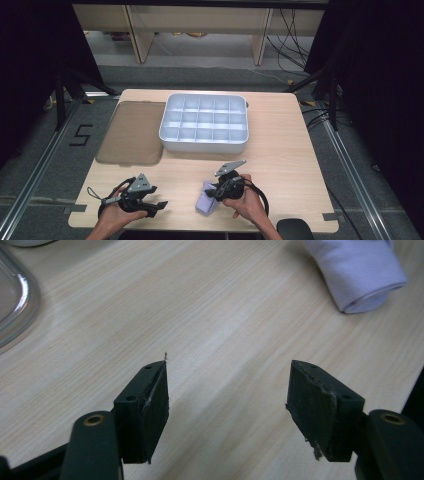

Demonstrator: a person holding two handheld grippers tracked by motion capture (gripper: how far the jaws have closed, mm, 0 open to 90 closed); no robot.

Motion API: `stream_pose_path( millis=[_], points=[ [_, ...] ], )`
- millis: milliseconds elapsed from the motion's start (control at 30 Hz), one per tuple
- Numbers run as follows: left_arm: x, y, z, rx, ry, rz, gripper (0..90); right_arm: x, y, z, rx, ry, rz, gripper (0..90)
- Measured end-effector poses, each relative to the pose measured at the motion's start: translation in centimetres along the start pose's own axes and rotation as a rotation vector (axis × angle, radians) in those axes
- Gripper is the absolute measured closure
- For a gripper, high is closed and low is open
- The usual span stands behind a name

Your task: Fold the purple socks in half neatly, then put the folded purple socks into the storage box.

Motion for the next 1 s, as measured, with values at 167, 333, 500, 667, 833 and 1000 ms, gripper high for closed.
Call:
stream_pose_path(
  millis=[167, 333, 500, 667, 833, 1000],
  points=[
    [-0.1, -0.1, -0.1, -0.013, -0.014, 0.001, 29.6, 0.0, 0.0, 0.2, 0.021, 0.010, 0.001, 72.4],
    [-0.1, -0.3, -0.3, 0.001, -0.018, 0.012, 27.1, 0.3, -0.1, 0.5, 0.037, 0.034, -0.007, 72.4],
    [0.1, -0.2, -0.3, -0.035, -0.025, 0.012, 26.6, 1.0, 0.0, 1.0, 0.056, 0.032, -0.013, 72.4],
    [0.0, 0.0, -0.3, -0.049, -0.031, 0.004, 26.6, 1.7, 0.1, 1.6, 0.067, 0.056, -0.039, 72.5],
    [0.0, -0.2, -0.4, -0.042, -0.030, 0.015, 26.6, 2.3, 0.4, 1.8, 0.071, 0.077, -0.053, 72.5],
    [0.0, -0.3, -0.3, -0.027, -0.024, 0.012, 26.7, 3.1, 1.0, 2.1, 0.075, 0.073, -0.077, 72.5]
  ],
)
Point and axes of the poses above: each handheld gripper's, and its own axes: x roughly backward along the jaws, z roughly out of its top, y roughly to its right, the point moved 3 cm from there along -x, roughly forward along the jaws, and after that the axes turned 1 degree about -z, right-handed, at the moved point
